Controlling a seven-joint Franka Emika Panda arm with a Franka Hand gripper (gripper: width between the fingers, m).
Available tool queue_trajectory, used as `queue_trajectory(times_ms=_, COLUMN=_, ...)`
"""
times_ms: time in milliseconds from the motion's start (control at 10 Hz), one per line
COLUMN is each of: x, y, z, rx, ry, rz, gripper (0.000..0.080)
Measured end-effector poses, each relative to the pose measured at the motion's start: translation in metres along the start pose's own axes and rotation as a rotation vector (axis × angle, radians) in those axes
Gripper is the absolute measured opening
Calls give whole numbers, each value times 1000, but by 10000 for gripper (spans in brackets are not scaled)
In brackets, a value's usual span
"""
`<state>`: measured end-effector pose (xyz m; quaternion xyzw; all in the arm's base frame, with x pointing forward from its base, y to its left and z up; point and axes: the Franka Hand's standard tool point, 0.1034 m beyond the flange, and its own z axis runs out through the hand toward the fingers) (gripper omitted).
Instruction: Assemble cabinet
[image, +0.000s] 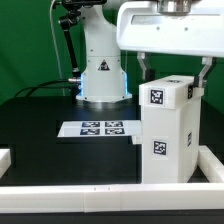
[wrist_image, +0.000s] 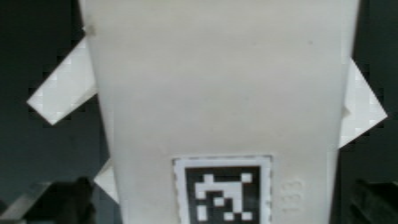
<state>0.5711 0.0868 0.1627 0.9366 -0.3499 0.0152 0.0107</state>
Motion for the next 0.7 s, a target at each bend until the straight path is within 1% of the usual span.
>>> queue_trajectory(times_ms=100, x=-6, y=-1, z=-5, rx=-11, ry=-11, rz=24, gripper=762)
queue_trajectory(times_ms=200, x=-11, y=-4, z=-12, rx=-19, ry=-23, rz=51, gripper=792)
queue_trajectory(times_ms=300, x=-16, y=-9, z=-18, rx=-32, ry=-33, rz=75, gripper=797)
queue_trajectory(times_ms=400, x=-15, y=-10, z=-18, rx=-26, ry=-29, rz=58, gripper=797)
queue_trajectory(times_ms=700, x=-16, y=-11, z=-17, rx=-25, ry=-33, rz=60, gripper=796)
